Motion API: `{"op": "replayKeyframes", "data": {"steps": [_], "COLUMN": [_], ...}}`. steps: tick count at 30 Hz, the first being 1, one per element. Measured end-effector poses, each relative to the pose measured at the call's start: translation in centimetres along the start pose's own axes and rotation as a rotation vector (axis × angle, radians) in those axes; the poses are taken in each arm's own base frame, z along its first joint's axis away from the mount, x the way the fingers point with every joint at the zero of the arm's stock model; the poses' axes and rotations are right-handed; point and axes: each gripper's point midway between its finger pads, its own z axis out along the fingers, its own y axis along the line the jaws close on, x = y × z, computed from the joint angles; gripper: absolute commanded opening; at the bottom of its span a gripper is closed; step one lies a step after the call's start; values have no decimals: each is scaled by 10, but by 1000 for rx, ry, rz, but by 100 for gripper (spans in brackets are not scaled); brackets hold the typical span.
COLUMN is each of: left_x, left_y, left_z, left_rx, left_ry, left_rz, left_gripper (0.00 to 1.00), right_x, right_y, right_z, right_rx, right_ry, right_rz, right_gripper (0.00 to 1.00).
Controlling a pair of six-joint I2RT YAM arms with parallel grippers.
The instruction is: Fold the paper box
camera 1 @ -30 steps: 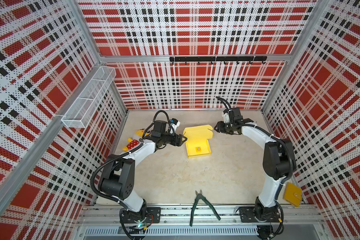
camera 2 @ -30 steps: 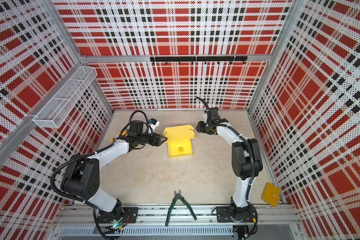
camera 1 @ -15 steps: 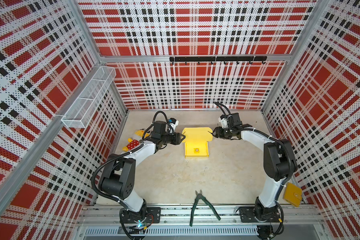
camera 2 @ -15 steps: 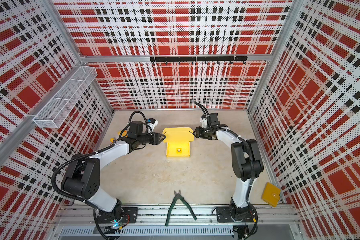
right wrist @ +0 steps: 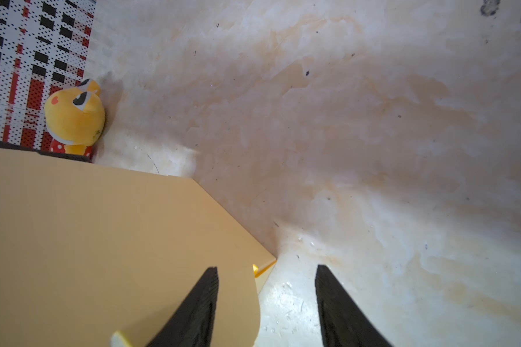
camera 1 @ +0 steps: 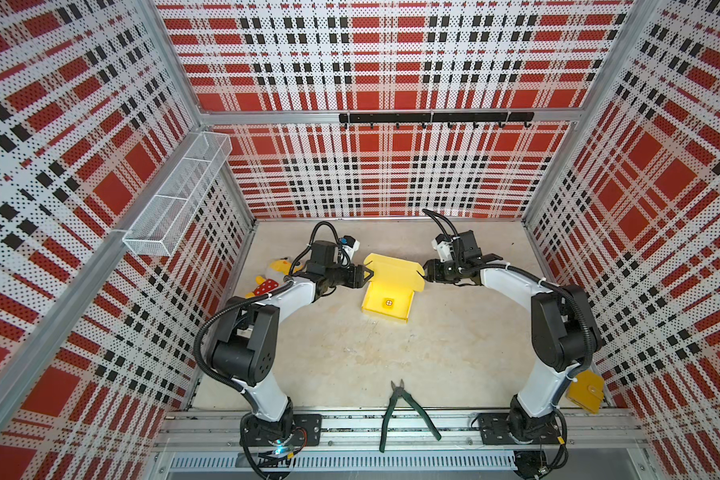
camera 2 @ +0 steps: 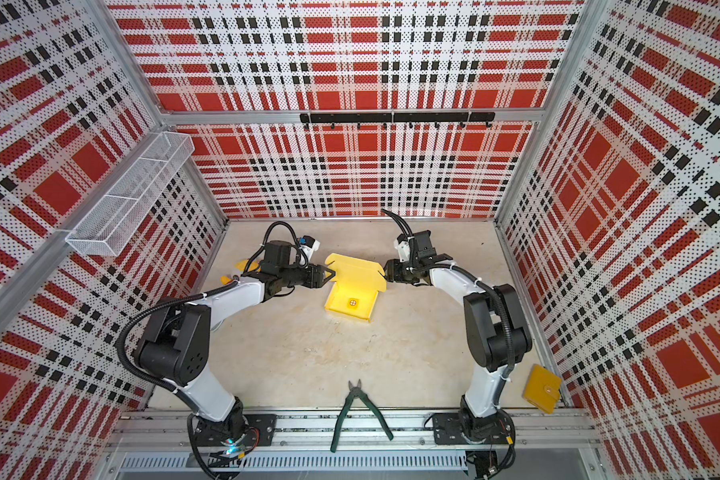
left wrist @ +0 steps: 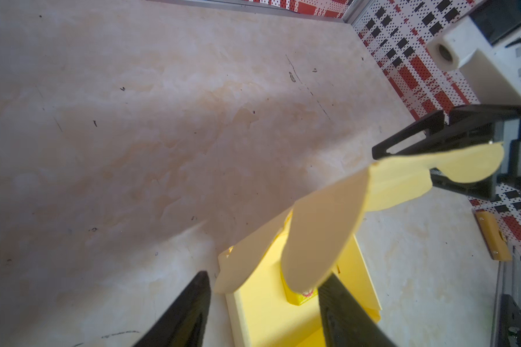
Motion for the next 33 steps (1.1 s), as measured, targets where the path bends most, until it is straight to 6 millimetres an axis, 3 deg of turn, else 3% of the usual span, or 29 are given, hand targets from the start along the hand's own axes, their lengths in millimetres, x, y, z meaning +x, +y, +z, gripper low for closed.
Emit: {"op": "replayKeyframes", "data": {"steps": [6, 21, 33], "left_x": [-13, -14, -12], "left_y": [-3, 0, 1], "left_z": [3, 8, 9], "left_rx": [26, 24, 6], "left_ry": [-17, 3, 10], "left_rz": [43, 56, 71], "left_gripper": [62, 26, 17], "right_x": [15, 34, 50], "right_y": [-7, 0, 15], "right_z": [-4, -10, -11], "right_rx": [29, 31, 24], "right_ry": [12, 19, 27], "right_rz": [9, 11, -14], "right_gripper": [54, 54, 54]}}
